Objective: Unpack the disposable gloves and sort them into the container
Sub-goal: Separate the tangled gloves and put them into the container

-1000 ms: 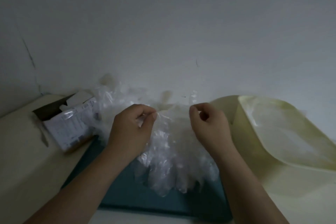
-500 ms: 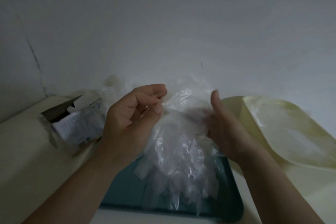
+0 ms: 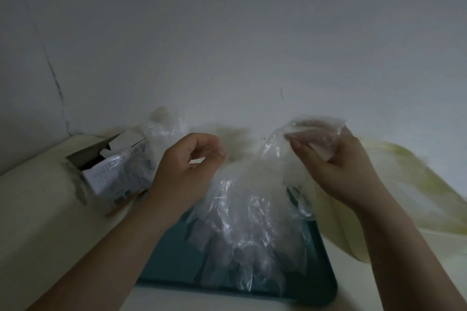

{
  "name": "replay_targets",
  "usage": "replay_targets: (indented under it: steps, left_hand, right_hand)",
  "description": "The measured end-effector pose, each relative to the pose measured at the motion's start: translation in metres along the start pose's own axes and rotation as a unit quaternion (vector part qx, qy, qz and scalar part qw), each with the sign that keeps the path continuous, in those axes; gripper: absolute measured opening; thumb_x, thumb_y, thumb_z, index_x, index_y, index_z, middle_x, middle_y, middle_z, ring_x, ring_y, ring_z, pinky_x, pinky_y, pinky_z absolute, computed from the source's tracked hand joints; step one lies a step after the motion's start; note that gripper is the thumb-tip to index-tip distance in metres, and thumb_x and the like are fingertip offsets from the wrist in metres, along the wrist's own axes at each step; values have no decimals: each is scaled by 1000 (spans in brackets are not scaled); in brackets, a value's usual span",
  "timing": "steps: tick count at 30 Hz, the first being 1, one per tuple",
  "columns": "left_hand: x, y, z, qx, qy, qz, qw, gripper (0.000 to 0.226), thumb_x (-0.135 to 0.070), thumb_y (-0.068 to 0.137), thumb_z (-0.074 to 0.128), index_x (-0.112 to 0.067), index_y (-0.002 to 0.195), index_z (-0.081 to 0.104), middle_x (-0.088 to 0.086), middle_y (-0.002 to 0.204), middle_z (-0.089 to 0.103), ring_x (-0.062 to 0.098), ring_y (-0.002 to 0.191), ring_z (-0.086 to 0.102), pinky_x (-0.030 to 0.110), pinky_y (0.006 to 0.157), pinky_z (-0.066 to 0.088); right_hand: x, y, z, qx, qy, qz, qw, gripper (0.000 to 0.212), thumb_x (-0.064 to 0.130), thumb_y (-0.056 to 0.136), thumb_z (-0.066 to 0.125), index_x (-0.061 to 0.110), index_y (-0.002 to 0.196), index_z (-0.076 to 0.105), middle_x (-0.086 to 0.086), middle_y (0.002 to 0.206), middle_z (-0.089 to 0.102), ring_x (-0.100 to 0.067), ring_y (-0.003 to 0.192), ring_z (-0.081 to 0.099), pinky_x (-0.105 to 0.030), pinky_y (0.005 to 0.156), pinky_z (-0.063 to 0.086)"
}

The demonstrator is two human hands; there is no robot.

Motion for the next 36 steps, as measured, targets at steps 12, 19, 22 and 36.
replay_targets:
  steps: [12, 19, 22, 36]
  left_hand:
    - [0, -12, 14, 281, -274, -140, 909, 56, -41, 85, 84, -1, 122, 71, 19, 123, 72, 34, 119, 68, 42, 100, 53]
    - [2, -17, 27, 143, -154, -86, 974, 12, -25, 84, 79, -13, 85, 79, 10, 85, 76, 20, 79, 70, 30, 72, 57]
    - [5, -21, 34, 108, -70, -61, 990, 29, -39, 104, 58, -22, 94, 79, -5, 96, 79, 8, 91, 74, 23, 79, 57]
    - [55, -7, 27, 110, 278, 46, 953, 19, -25, 92, 78, -27, 111, 78, -22, 93, 67, 0, 88, 65, 27, 88, 56]
  right_hand:
    - [23, -22, 28, 382, 512, 183, 747, 51, 2, 98, 49, 16, 147, 53, -33, 120, 68, -41, 83, 73, -44, 67, 61]
    - [3, -21, 40, 335, 353, 185, 854, 31, 28, 98, 64, 11, 123, 73, -22, 106, 76, -33, 91, 75, -44, 84, 60]
    - [-7, -19, 41, 259, 360, 218, 869, 23, 20, 95, 65, 7, 109, 78, -19, 86, 75, -23, 68, 70, -33, 64, 58]
    - [-10, -26, 41, 439, 111, 127, 883, 14, 28, 101, 66, 22, 99, 78, -7, 68, 68, -23, 57, 59, -34, 56, 51]
Point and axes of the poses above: each hand's wrist, its own y-axis towards the middle knuckle, its own z-axis out of the palm, x = y × z, the point moved 3 cm from there along y, towards the middle knuckle
